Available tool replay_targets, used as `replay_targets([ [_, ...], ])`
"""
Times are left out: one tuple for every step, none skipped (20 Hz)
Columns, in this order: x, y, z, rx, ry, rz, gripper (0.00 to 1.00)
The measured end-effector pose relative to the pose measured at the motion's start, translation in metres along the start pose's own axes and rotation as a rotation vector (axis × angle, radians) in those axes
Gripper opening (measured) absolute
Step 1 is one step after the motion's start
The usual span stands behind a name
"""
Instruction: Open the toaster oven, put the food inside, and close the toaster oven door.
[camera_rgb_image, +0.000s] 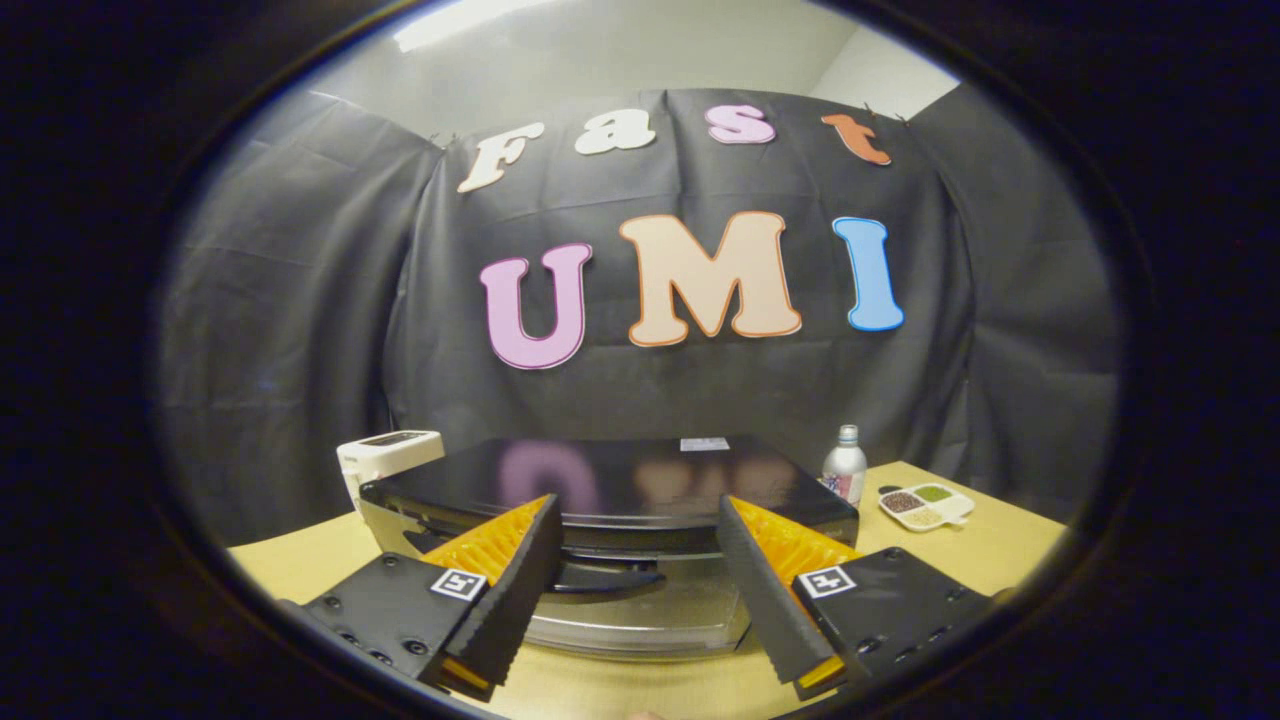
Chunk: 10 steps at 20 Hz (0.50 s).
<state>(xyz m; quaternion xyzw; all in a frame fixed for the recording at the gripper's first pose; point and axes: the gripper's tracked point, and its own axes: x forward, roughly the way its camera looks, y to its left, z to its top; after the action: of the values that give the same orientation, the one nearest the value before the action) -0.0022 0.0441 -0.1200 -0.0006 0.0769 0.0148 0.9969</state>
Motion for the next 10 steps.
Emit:
replay_targets([
  [-0.009, 0.001, -0.002, -0.002, 0.008, 0.003, 0.97],
  [-0.023, 0.001, -0.004, -0.005, 0.012, 0.004, 0.97],
  [-0.033, 0.001, -0.007, -0.009, 0.020, 0.005, 0.97],
  [-0.045, 0.000, -0.012, -0.011, 0.029, 0.006, 0.97],
  [-0.054, 0.000, -0.016, -0.012, 0.037, 0.007, 0.97],
  [-0.063, -0.001, -0.022, -0.012, 0.049, 0.009, 0.97],
  [-0.072, -0.001, -0.026, -0.012, 0.060, 0.011, 0.97],
  [-0.079, -0.001, -0.032, -0.012, 0.073, 0.015, 0.97],
  [-0.086, -0.001, -0.037, -0.006, 0.088, 0.017, 0.97],
  [-0.093, -0.002, -0.044, 0.001, 0.103, 0.019, 0.97],
])
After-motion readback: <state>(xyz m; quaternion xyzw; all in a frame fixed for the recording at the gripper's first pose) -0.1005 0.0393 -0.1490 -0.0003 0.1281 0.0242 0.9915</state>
